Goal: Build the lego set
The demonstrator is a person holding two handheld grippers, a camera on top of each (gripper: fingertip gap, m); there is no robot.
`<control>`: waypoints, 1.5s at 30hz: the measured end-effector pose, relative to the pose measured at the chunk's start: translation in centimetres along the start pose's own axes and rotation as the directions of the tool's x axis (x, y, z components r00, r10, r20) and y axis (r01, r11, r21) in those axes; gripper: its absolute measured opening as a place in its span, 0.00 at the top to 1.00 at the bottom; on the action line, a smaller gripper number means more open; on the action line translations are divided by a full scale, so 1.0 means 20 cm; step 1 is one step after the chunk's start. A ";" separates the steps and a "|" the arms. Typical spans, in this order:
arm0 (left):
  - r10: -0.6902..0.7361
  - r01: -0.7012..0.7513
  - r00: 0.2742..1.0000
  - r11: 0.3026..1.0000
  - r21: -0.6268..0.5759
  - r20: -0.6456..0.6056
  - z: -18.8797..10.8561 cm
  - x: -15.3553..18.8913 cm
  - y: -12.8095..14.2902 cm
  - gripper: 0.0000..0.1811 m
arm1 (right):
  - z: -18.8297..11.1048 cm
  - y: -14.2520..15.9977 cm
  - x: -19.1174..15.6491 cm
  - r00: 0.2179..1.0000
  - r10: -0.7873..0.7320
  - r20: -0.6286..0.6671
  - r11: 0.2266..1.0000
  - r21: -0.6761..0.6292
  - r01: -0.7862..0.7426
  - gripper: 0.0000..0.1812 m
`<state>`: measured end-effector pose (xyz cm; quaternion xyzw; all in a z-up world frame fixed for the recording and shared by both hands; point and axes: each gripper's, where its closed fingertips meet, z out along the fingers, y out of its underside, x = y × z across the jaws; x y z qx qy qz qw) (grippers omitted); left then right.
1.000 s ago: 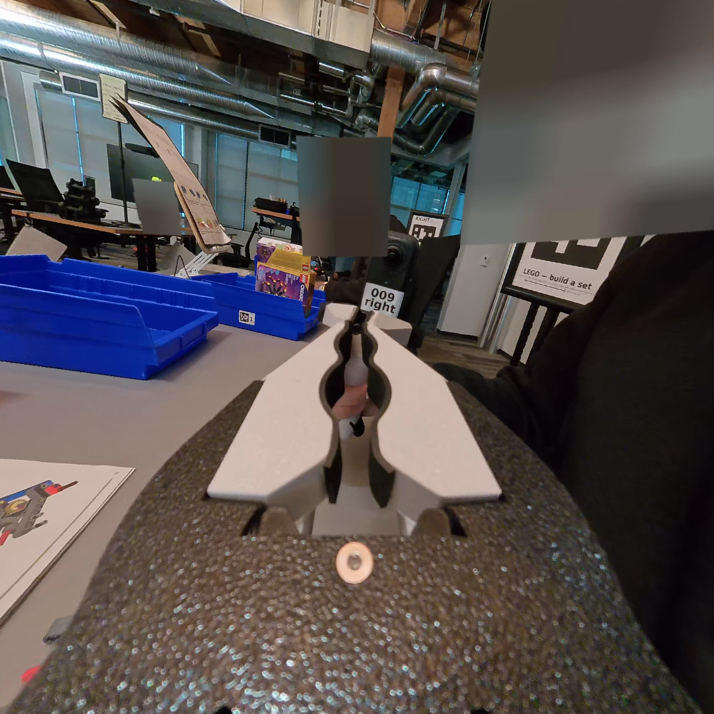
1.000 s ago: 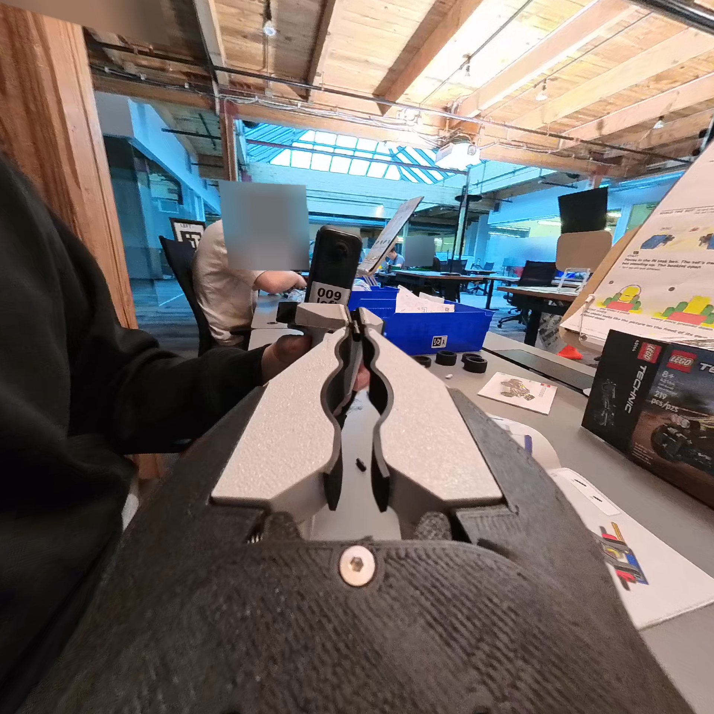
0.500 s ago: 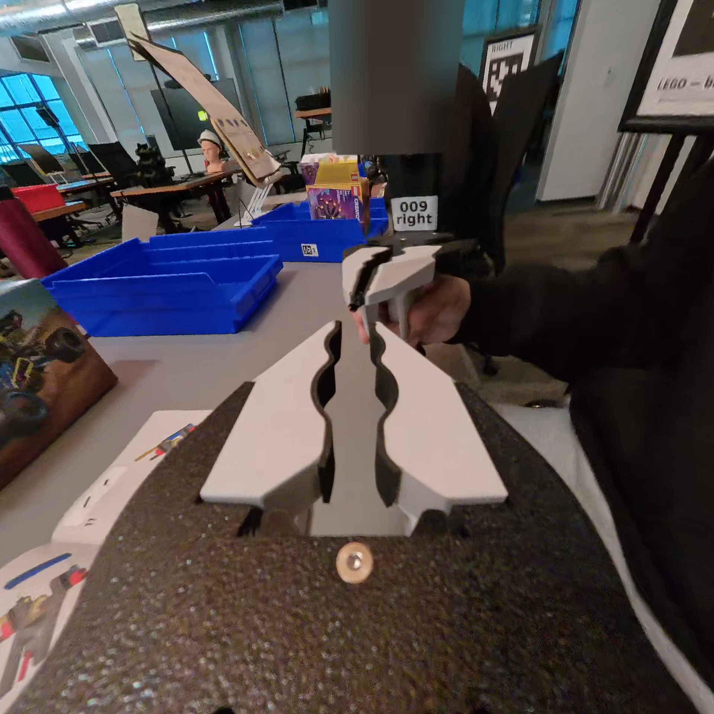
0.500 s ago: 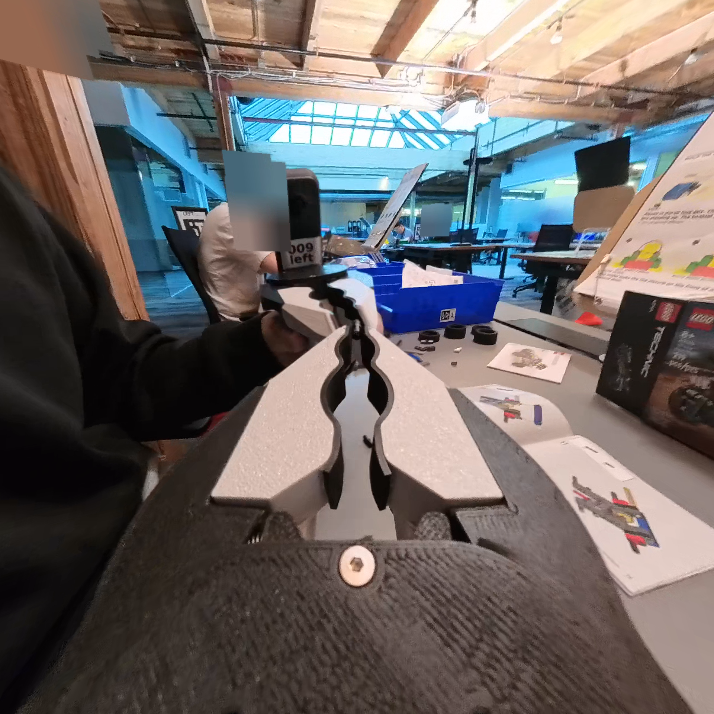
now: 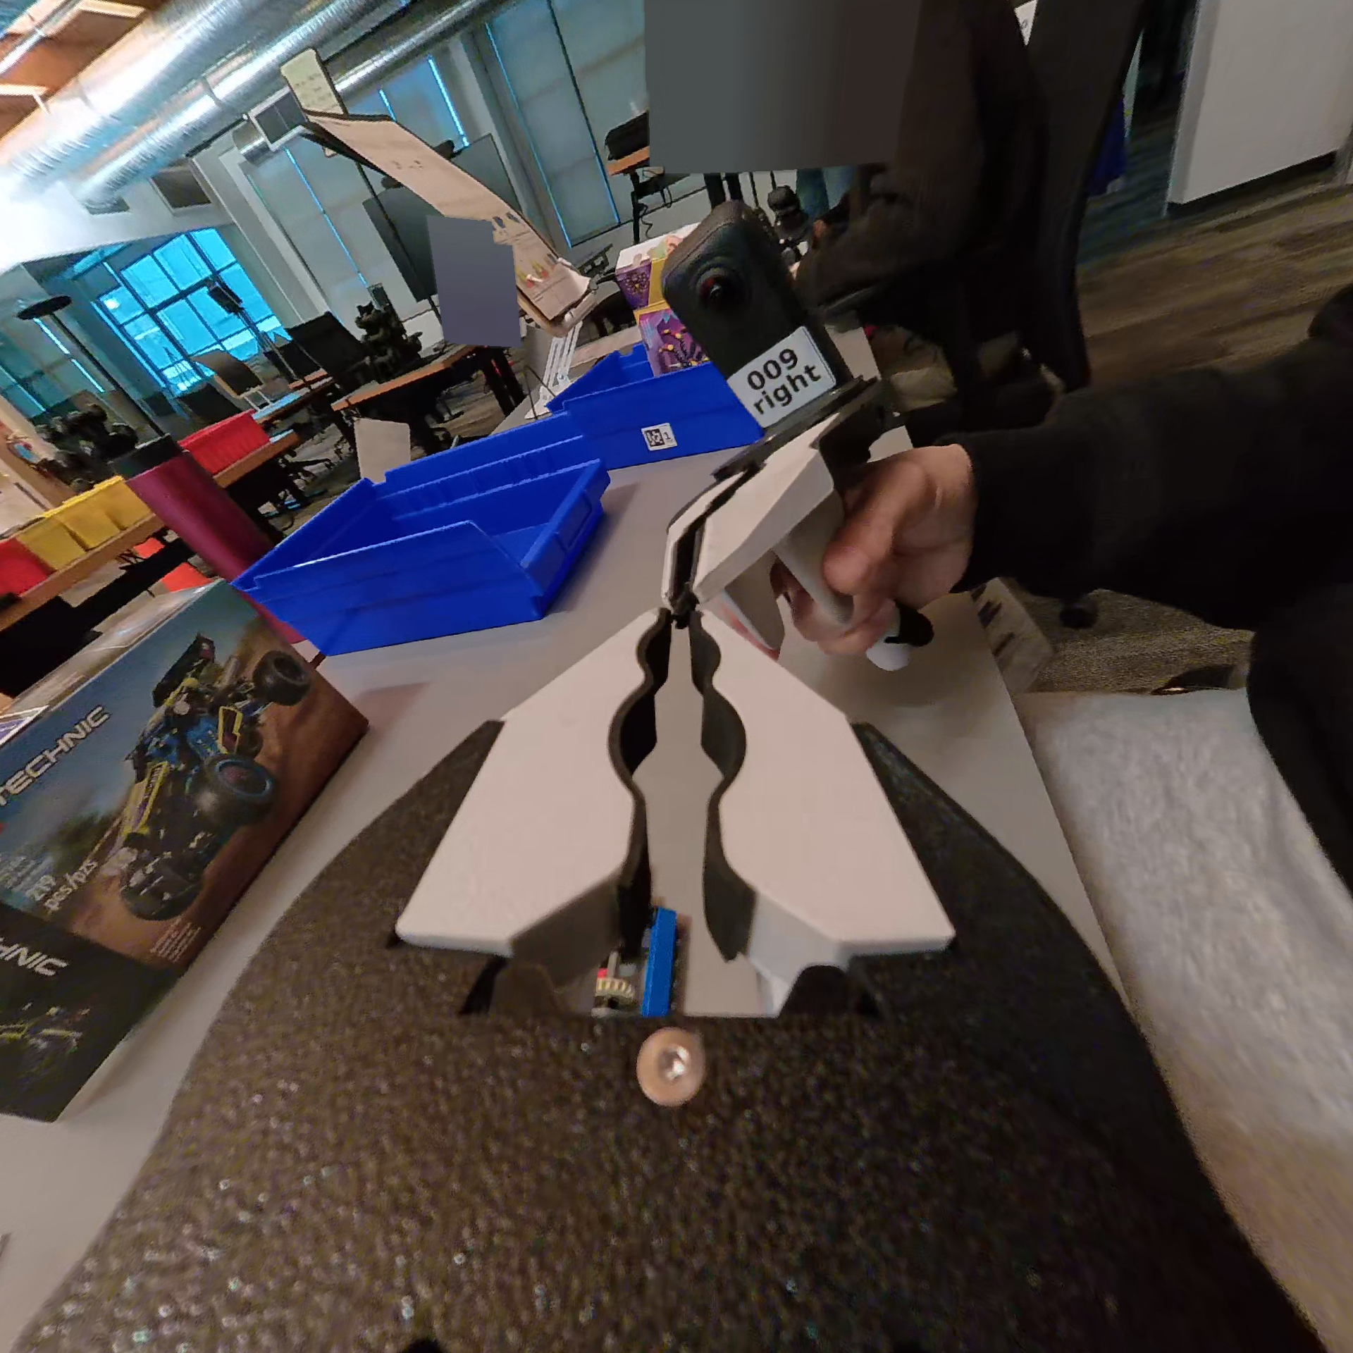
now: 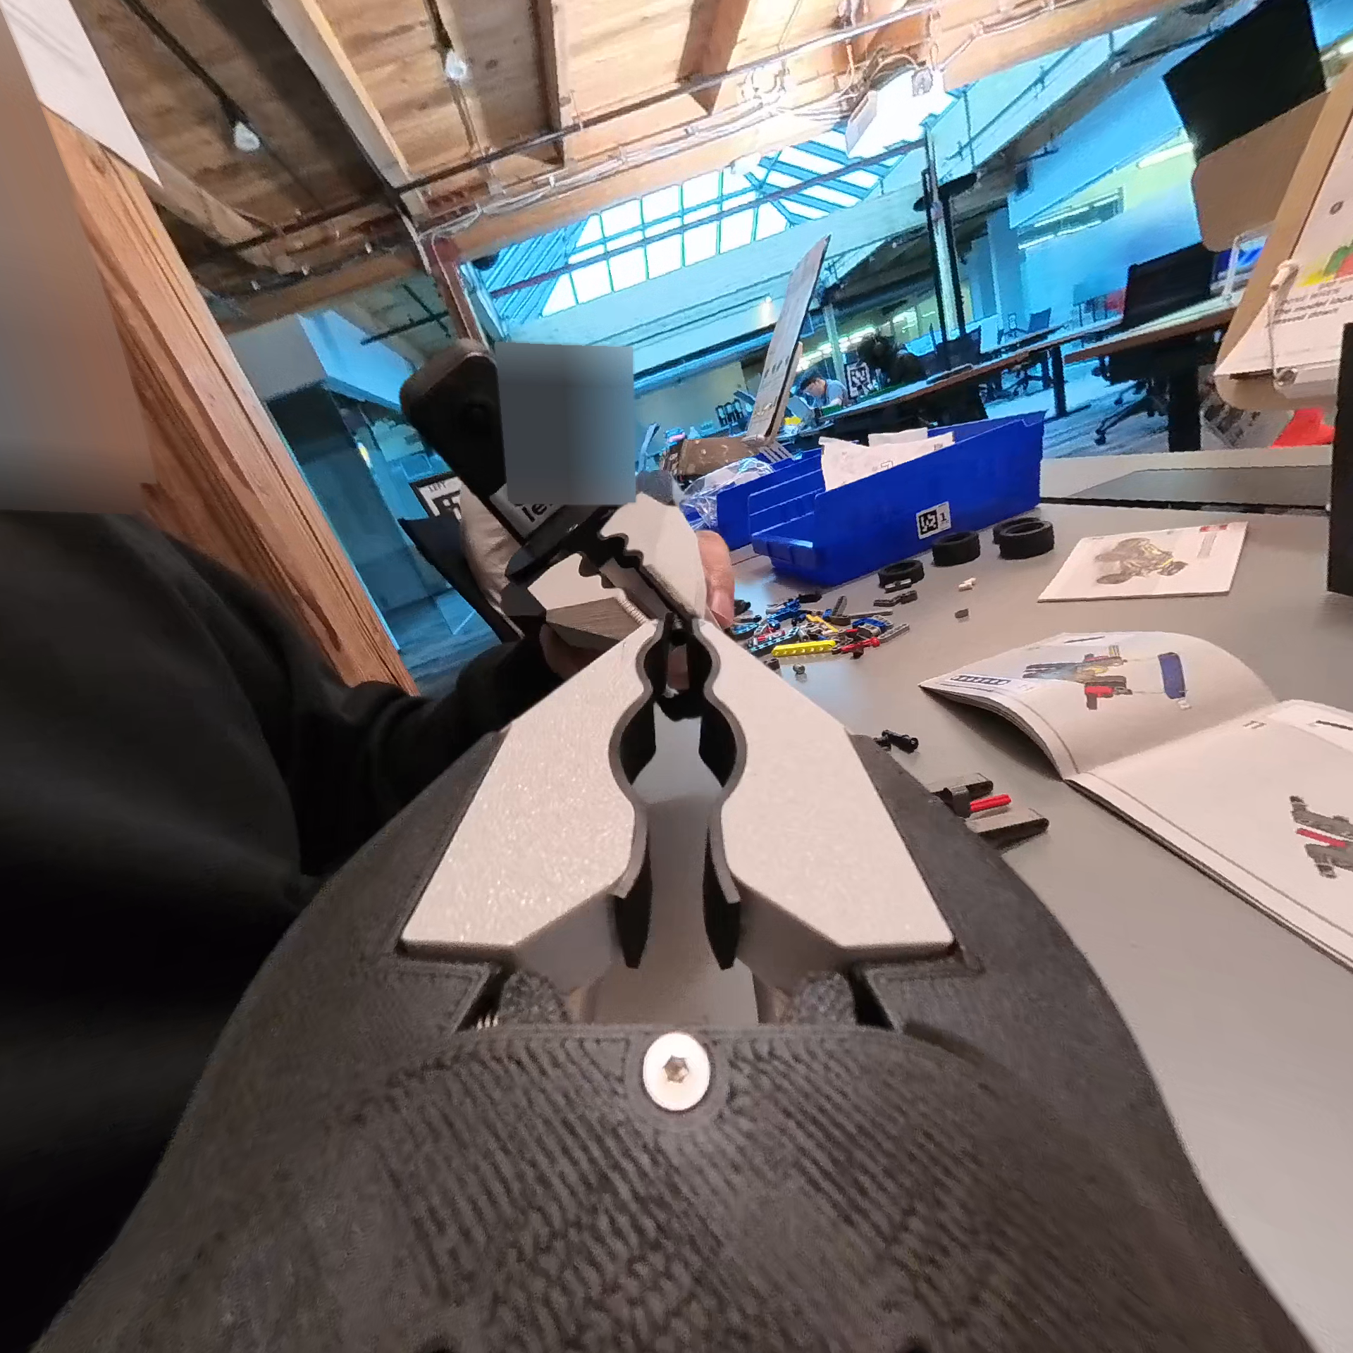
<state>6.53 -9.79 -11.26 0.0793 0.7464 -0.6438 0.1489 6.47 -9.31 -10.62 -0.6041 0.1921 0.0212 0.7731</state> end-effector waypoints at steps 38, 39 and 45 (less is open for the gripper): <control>-0.592 0.574 0.797 0.683 -0.451 0.118 -0.08 -0.28 0.52 0.81 | -0.15 0.20 0.38 0.933 -0.057 -0.356 0.972 -0.232 -0.030 0.99; -0.522 0.498 0.849 0.743 -0.447 0.078 -0.06 -0.23 0.49 0.83 | -0.15 0.20 0.38 0.933 -0.050 -0.357 0.971 -0.238 -0.039 0.99; -0.049 0.055 0.998 0.769 -0.637 0.028 -0.09 -0.09 0.62 0.91 | -0.15 0.20 0.38 0.940 -0.022 -0.341 0.972 -0.229 -0.060 0.99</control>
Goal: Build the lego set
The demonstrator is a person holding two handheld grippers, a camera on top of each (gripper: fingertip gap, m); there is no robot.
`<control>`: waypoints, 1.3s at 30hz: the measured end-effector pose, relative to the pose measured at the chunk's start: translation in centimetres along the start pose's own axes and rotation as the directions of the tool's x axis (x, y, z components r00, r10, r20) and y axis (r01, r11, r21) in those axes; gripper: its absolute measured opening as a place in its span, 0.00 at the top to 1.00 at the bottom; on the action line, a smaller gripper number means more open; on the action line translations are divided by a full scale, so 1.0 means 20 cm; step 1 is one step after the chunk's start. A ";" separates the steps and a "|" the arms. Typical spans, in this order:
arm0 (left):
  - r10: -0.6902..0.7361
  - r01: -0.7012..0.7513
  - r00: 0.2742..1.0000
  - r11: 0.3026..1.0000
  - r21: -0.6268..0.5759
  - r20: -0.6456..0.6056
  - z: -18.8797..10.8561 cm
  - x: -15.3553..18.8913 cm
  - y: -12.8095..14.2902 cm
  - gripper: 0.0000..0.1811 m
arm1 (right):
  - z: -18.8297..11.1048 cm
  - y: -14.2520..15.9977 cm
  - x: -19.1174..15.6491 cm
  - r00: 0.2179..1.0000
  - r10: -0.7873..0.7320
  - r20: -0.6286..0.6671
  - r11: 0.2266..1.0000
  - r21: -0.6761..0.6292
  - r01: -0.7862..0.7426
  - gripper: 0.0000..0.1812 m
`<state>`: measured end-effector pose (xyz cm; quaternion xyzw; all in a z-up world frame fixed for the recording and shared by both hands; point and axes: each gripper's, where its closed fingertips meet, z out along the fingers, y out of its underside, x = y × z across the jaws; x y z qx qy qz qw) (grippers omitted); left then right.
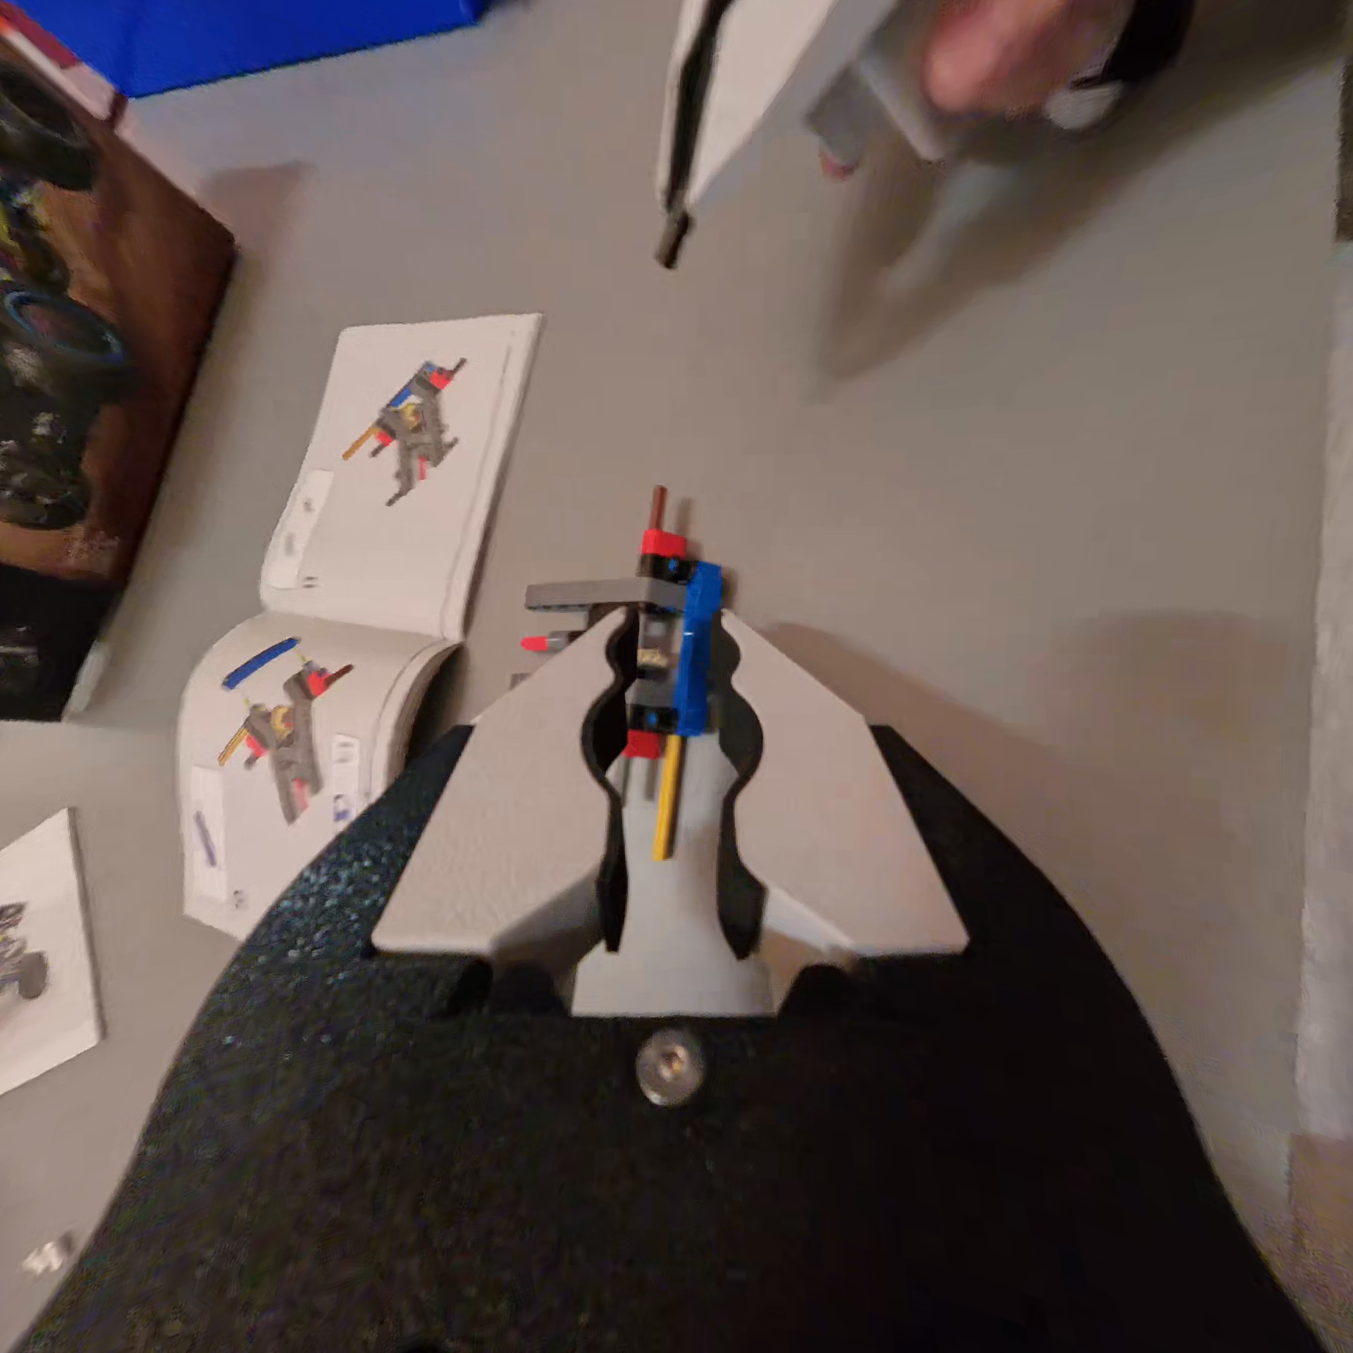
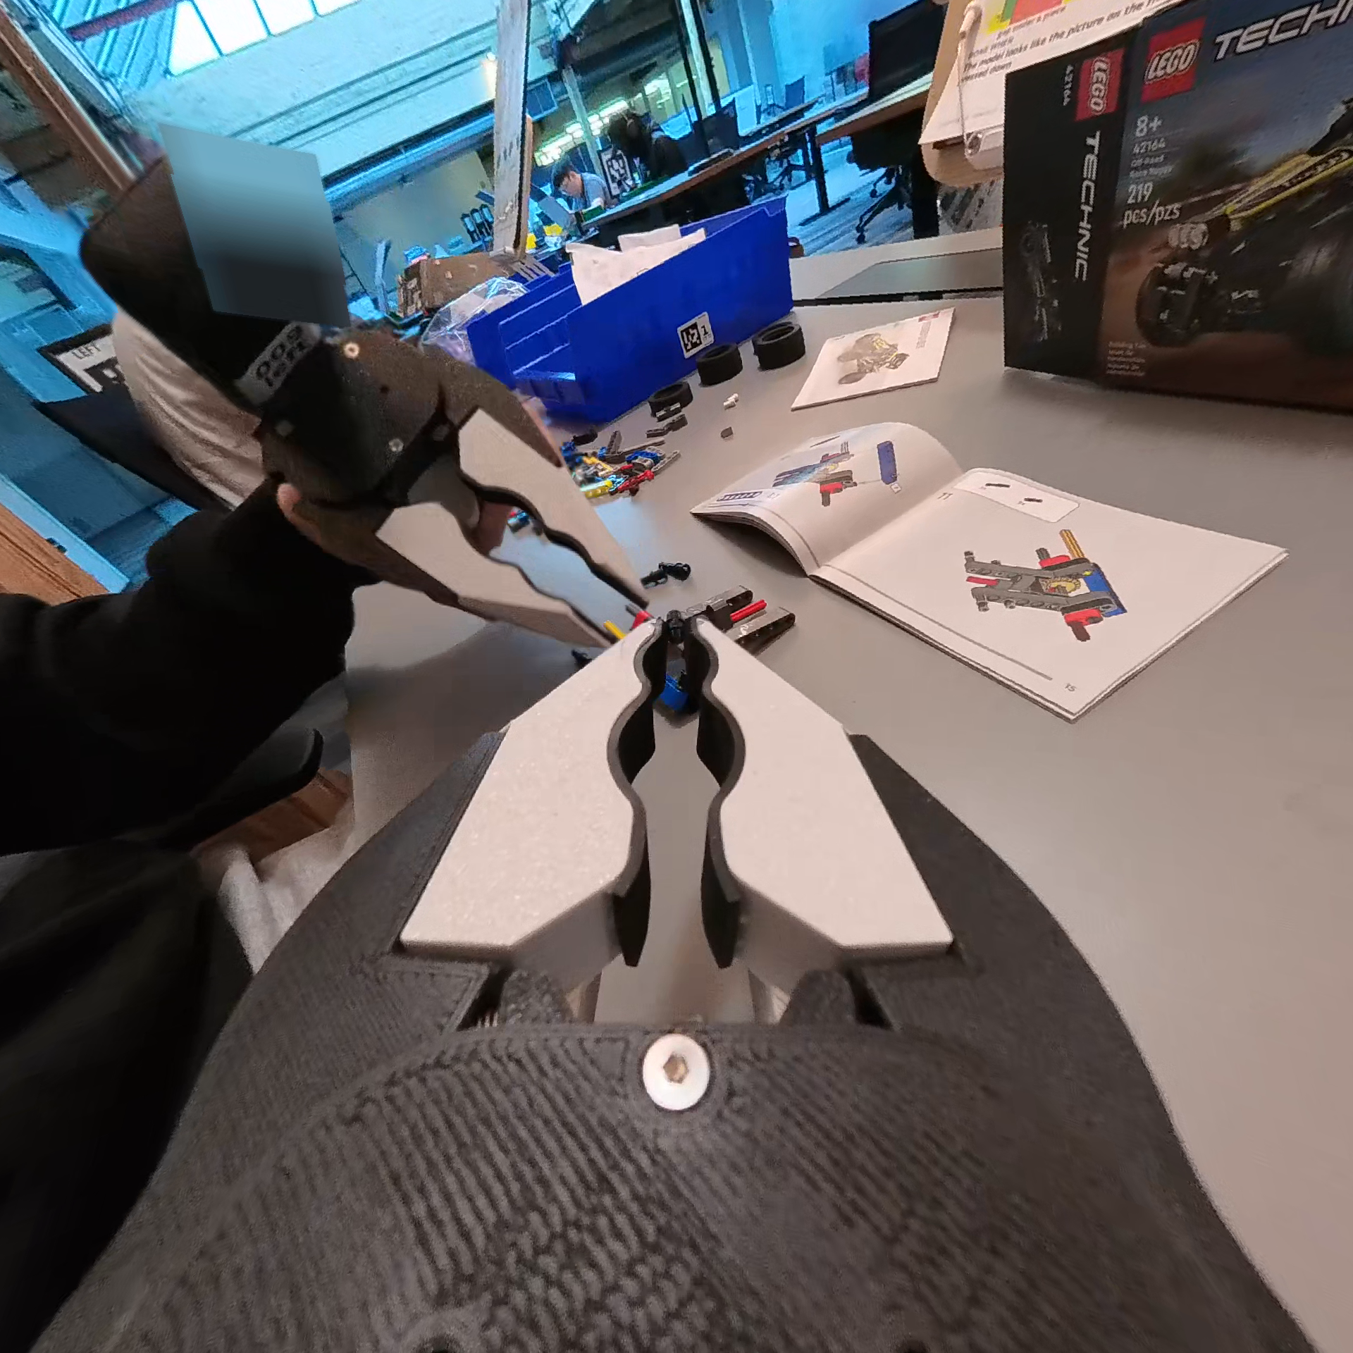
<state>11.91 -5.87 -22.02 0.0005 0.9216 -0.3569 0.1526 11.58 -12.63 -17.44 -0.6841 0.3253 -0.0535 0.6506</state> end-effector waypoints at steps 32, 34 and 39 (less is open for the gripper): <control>0.701 -0.678 0.244 0.617 -0.399 0.670 -0.01 0.08 -0.19 0.97 | 0.07 -0.04 0.06 0.899 0.434 0.056 0.886 0.157 -0.437 0.99; 0.721 -0.688 0.229 0.595 -0.415 0.654 0.01 0.09 -0.18 0.98 | 0.08 0.00 0.04 0.896 0.440 0.056 0.890 0.103 -0.444 0.99; 0.744 -0.736 0.238 0.558 -0.384 0.624 0.05 0.12 -0.19 0.97 | 0.11 0.05 0.01 0.892 0.444 0.091 0.894 0.024 -0.447 0.99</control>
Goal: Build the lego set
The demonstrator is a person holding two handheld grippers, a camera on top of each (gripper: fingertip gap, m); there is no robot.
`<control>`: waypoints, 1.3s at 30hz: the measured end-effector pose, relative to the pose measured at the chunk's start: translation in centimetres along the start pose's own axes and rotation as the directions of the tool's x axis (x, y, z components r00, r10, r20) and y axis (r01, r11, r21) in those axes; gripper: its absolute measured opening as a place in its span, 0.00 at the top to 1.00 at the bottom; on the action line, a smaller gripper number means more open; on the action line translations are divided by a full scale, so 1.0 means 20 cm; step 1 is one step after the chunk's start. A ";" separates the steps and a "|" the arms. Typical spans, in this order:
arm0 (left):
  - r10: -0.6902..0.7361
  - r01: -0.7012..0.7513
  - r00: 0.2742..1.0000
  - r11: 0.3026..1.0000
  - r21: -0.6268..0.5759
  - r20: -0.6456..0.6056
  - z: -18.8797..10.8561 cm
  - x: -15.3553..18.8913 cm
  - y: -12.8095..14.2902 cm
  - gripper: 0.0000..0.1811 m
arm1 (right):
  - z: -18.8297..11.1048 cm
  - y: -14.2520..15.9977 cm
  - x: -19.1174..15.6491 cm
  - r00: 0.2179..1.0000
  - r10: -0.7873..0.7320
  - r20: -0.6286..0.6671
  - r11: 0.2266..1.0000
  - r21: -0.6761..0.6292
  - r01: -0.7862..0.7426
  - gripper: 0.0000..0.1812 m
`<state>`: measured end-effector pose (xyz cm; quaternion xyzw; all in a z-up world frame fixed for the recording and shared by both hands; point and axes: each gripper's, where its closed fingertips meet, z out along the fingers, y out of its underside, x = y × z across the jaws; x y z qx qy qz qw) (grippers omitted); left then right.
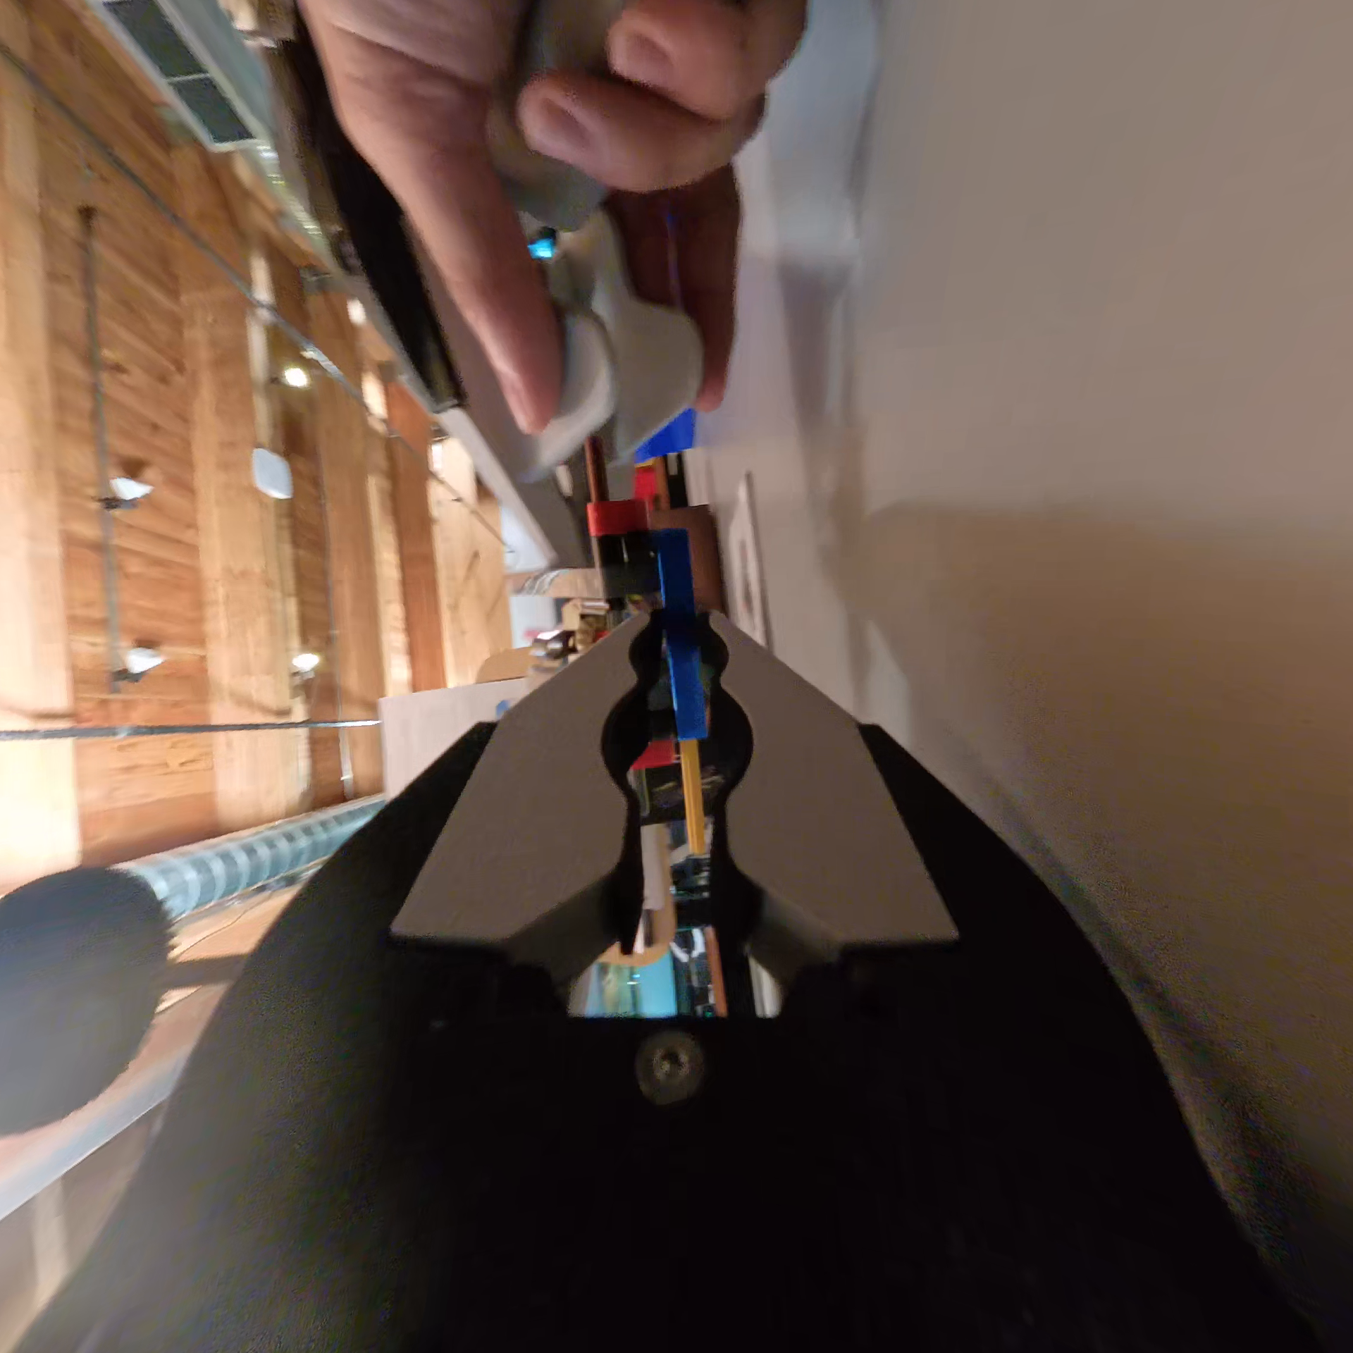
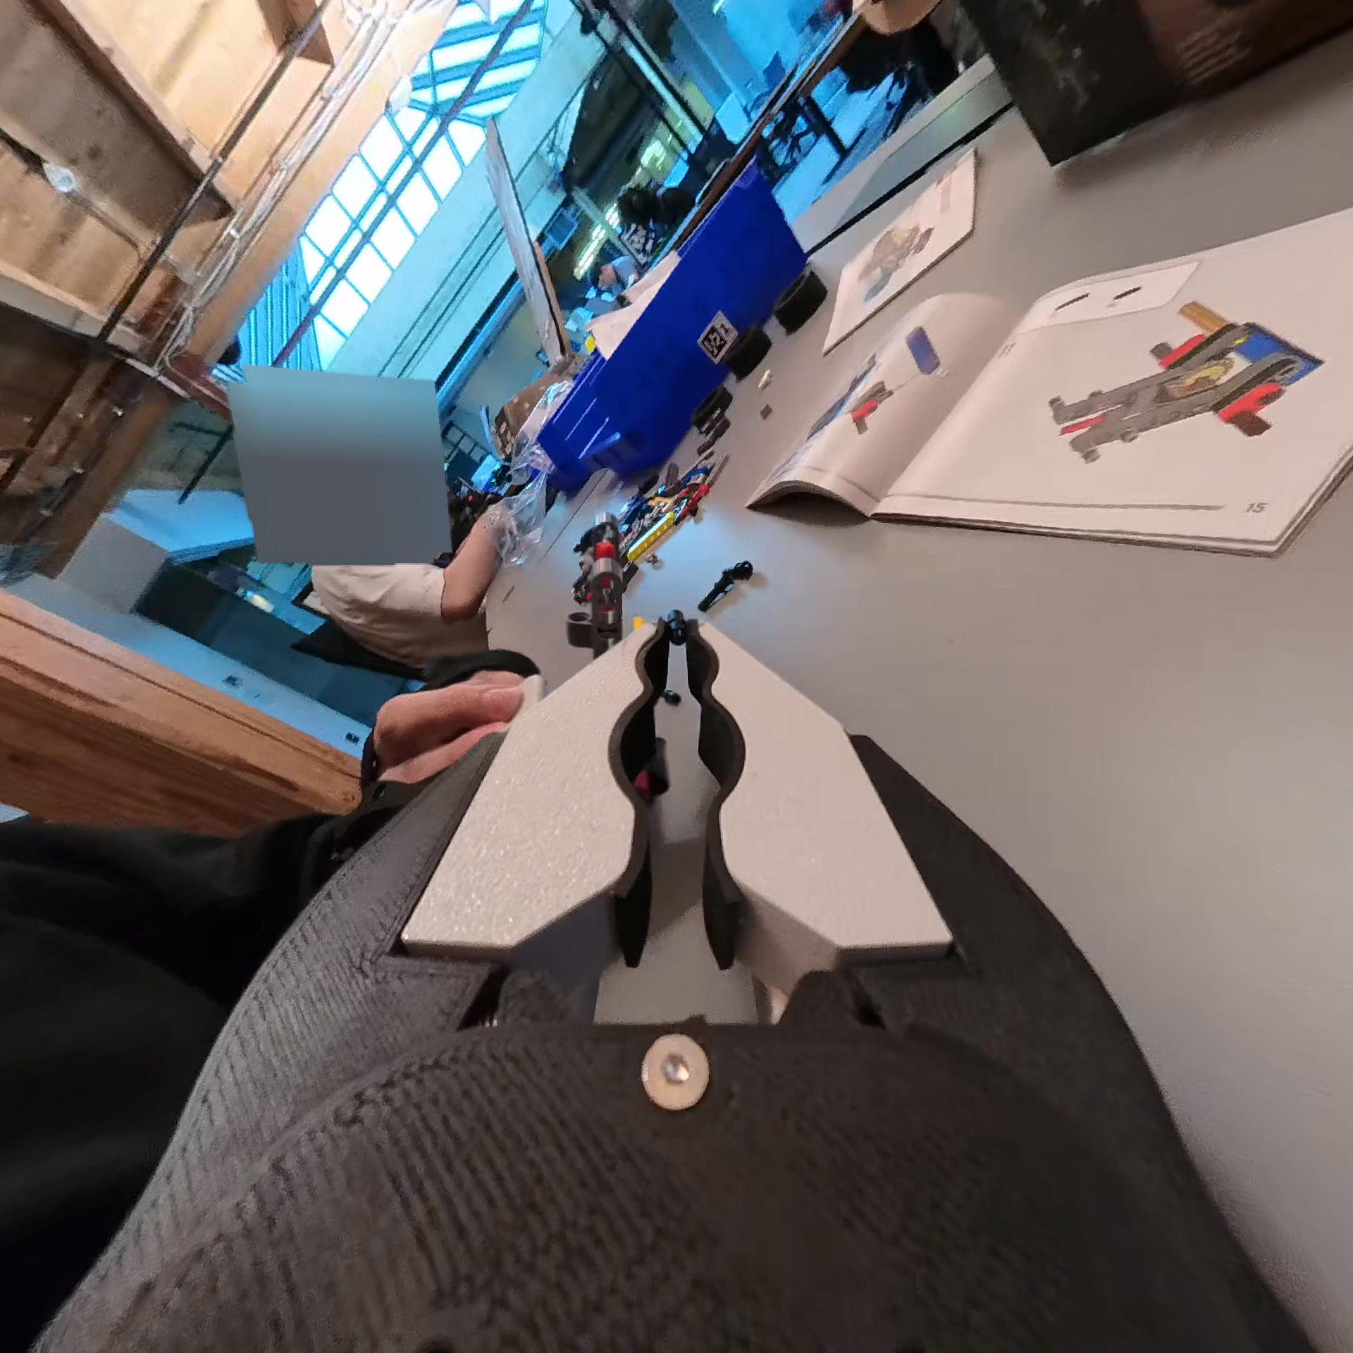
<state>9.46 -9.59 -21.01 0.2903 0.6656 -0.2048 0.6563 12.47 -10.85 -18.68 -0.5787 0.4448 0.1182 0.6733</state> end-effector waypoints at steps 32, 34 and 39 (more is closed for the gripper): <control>-0.435 0.195 -0.900 -0.361 -0.912 -0.021 0.03 0.14 0.21 0.76 | -0.11 0.07 0.10 0.985 -0.133 -0.108 0.976 -0.190 0.111 0.99; -0.382 0.142 -0.924 -0.386 -0.912 0.018 0.03 0.15 0.20 0.78 | -0.11 0.07 0.10 0.986 -0.131 -0.107 0.975 -0.192 0.108 0.99; -0.302 0.067 -0.952 -0.389 -0.919 0.058 0.04 0.15 0.15 0.83 | -0.10 0.08 0.10 0.985 -0.137 -0.103 0.973 -0.203 0.114 0.99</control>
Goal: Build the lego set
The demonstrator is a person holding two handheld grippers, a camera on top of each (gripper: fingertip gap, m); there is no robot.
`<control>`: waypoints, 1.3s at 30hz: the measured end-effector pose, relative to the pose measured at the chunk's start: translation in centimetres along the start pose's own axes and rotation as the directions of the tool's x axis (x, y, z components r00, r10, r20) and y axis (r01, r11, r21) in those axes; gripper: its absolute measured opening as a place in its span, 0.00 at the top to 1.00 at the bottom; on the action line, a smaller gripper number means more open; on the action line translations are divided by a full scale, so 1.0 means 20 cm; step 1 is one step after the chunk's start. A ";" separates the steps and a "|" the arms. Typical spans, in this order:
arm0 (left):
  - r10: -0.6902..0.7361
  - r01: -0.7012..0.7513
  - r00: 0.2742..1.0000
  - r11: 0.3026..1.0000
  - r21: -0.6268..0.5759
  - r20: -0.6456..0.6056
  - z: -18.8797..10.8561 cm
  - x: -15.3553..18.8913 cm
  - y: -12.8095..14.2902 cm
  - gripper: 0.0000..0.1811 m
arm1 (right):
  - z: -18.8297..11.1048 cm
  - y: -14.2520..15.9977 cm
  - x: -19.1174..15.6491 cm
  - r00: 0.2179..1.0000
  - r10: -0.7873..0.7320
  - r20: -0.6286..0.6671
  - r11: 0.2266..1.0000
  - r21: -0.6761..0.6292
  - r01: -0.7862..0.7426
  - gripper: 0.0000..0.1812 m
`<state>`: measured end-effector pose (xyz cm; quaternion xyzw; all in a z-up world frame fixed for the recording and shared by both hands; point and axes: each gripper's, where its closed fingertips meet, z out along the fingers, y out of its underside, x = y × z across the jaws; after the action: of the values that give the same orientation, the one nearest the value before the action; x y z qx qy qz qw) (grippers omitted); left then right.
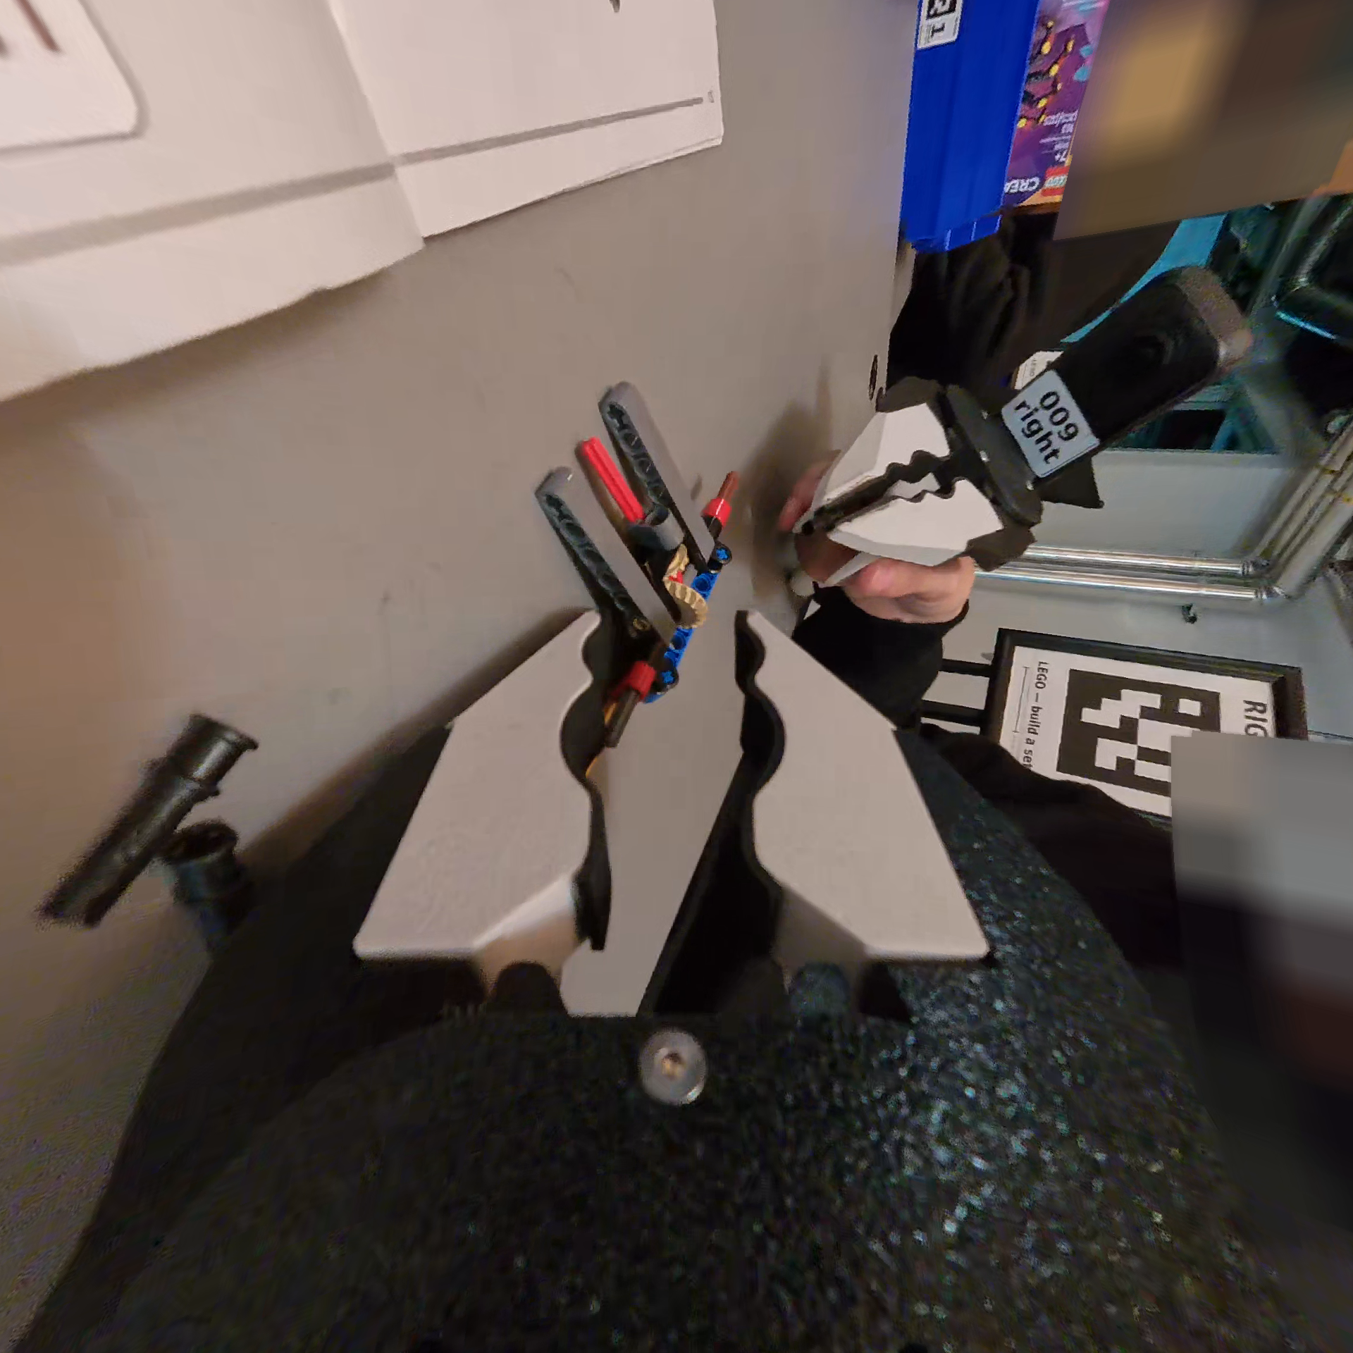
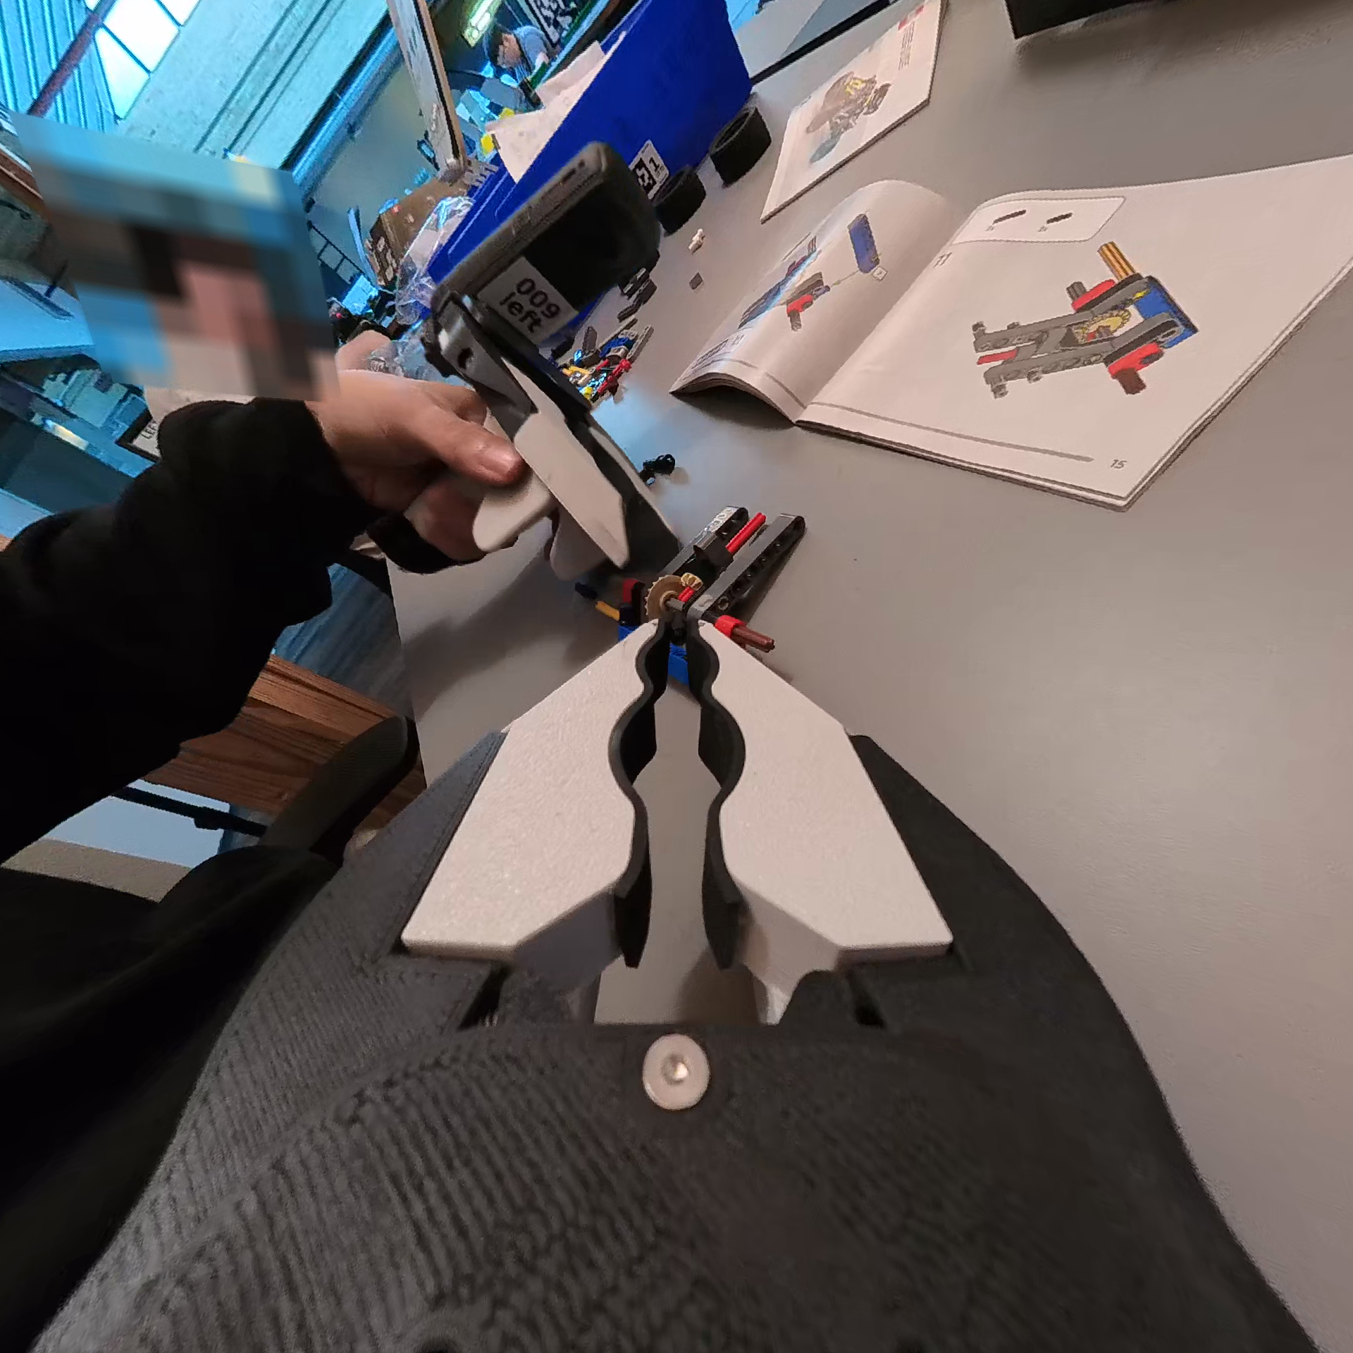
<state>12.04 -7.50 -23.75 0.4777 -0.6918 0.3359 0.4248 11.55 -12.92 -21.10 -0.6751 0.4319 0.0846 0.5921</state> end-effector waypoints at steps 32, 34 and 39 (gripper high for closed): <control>0.935 -0.971 0.043 0.122 -0.204 0.353 0.05 0.01 -0.04 0.89 | -0.04 -0.09 -0.03 0.973 -0.230 -0.030 0.971 0.066 0.232 0.99; 0.944 -0.977 0.079 0.138 -0.163 0.321 0.07 0.05 -0.02 0.88 | -0.04 -0.09 -0.03 0.974 -0.223 -0.030 0.972 0.062 0.225 0.99; 0.939 -0.971 0.163 0.207 -0.120 0.301 0.10 0.08 -0.04 0.96 | -0.04 -0.08 -0.03 0.975 -0.219 -0.028 0.974 0.059 0.220 0.99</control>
<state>12.04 -10.10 -23.11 0.0032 -0.8759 0.4821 -0.0200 11.97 -13.46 -19.27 -0.7009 0.3634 -0.0016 0.6138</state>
